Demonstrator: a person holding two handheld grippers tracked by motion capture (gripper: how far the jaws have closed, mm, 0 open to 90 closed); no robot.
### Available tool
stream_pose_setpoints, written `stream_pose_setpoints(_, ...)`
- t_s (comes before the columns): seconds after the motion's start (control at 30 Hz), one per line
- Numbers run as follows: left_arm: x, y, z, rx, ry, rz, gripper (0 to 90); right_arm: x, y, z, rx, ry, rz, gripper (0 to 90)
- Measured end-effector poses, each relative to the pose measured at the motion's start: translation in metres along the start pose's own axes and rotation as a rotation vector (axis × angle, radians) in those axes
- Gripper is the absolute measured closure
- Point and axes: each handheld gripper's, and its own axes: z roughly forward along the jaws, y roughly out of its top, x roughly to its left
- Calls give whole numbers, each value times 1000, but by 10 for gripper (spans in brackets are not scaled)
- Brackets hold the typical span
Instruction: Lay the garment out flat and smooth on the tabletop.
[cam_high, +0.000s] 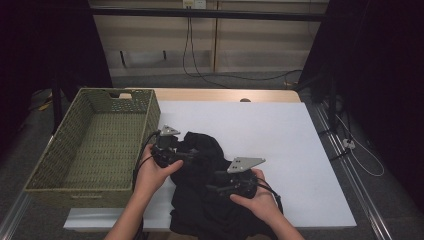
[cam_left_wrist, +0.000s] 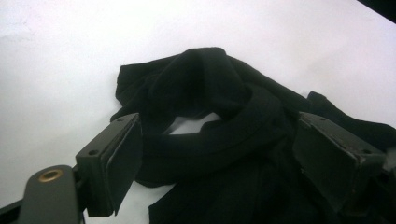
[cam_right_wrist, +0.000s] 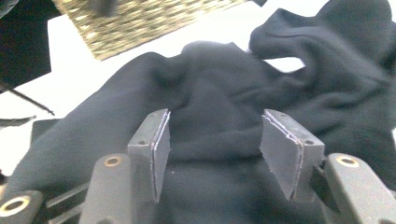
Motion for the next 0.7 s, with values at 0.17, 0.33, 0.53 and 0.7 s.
stream_pose_setpoints(0.17,1,-1,0,-10,12,-18,167,17,2,29,84,17,-77,436)
stream_pose_setpoints(0.33,2,0,-2,-18,23,-28,167,21,-2,52,154,-13,-128,556)
stream_pose_setpoints(0.53,1,0,0,-10,17,-24,169,26,-4,53,137,93,-168,890)
stream_pose_setpoints(0.7,1,1,-1,-18,19,-24,170,38,-7,50,159,210,-184,890)
